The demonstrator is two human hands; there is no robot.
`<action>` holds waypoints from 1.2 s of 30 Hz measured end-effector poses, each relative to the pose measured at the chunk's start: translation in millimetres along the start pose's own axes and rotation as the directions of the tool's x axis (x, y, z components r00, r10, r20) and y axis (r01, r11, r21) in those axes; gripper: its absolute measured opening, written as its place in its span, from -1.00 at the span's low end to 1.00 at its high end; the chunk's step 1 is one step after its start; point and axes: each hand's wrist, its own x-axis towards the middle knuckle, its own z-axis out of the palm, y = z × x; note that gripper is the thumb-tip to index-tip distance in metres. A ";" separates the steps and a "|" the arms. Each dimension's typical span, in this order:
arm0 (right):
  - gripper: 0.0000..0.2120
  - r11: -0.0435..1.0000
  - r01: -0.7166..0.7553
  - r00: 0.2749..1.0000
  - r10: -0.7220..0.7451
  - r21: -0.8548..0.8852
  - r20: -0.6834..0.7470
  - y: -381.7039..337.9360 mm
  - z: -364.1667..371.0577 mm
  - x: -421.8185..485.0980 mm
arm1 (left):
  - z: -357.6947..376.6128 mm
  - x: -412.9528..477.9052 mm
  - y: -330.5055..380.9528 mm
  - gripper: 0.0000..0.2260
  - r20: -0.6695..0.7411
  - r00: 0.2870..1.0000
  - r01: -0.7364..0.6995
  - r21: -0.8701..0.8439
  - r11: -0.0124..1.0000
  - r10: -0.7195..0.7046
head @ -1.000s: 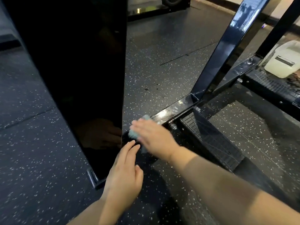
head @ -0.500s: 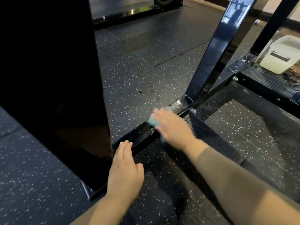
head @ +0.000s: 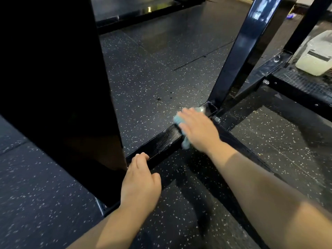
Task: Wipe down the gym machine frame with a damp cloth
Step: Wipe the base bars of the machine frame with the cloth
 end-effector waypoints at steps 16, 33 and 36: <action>-0.53 0.912 -0.407 0.911 0.403 0.042 0.083 9.2 1.8 30.8 | 0.2 -0.6 -5.0 -0.65 0.022 0.998 -0.054 0.015 0.998 0.053; -0.48 0.984 -0.144 0.987 0.150 0.103 -0.052 -78.7 16.8 2.8 | 5.2 1.0 -3.3 -0.67 0.002 0.997 -0.074 0.096 0.993 0.074; -0.55 0.952 0.156 0.988 -0.146 0.263 -0.058 -88.2 15.7 -18.0 | 4.5 0.1 -1.0 -0.67 -0.007 0.997 -0.073 0.099 0.992 0.074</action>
